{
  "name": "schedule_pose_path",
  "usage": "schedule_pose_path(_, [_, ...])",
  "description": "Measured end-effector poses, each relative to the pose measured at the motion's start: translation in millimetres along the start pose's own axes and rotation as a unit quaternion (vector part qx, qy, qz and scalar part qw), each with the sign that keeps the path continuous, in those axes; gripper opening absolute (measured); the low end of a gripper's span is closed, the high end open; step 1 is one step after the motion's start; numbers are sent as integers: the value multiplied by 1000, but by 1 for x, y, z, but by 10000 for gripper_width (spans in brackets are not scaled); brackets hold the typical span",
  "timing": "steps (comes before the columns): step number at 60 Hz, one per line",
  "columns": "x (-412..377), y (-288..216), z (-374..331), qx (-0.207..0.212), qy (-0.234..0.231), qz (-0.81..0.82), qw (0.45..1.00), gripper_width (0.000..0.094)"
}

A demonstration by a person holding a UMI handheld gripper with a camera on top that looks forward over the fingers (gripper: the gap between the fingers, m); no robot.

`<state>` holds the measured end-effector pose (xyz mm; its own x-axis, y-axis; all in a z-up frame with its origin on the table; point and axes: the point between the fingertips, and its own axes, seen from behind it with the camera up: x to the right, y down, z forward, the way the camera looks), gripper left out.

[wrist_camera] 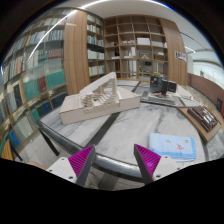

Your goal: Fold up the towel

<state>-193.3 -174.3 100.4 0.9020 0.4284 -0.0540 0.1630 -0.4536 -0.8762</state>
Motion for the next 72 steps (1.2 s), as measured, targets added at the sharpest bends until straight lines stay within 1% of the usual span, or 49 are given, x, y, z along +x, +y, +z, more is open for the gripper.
schedule_pose_path(4, [24,4,10,-10,25,-7,1000,804])
schedule_pose_path(9, [71,7,43,-12,53,-22,998,803])
schedule_pose_path(11, [80,11,52,-20,65,-28,997,803])
schedule_pose_path(13, [92,18,66,-31,71,-34,996,784])
schedule_pose_path(18, [119,34,96,-58,83,-40,994,700])
schedule_pose_path(24, [138,50,117,-80,97,-43,991,670])
schedule_pose_path(25, [139,54,119,-86,97,-44,991,672])
schedule_pose_path(26, [138,51,121,-77,90,-39,992,706])
schedule_pose_path(27, [139,49,122,-71,90,-32,993,618])
schedule_pose_path(28, [139,52,122,-74,91,-28,993,617])
schedule_pose_path(29, [139,51,124,-73,86,-22,993,564])
schedule_pose_path(32, [137,53,122,-68,83,-7,994,487])
schedule_pose_path(33, [142,52,123,-69,89,-6,994,433])
schedule_pose_path(37, [166,51,123,-67,131,-25,989,31])
schedule_pose_path(38, [168,50,123,-64,134,-27,989,38])
schedule_pose_path(42, [167,50,122,-57,123,-18,991,14])
schedule_pose_path(49, [166,47,120,-64,100,12,993,5])
schedule_pose_path(51, [167,41,116,-56,95,25,994,5])
schedule_pose_path(54, [173,22,105,-32,93,30,995,5])
schedule_pose_path(58, [191,-6,83,3,102,39,994,4])
schedule_pose_path(63, [227,-26,56,30,119,64,990,5])
schedule_pose_path(68, [274,-19,36,30,152,64,986,5])
schedule_pose_path(72, [307,2,31,8,178,60,982,20])
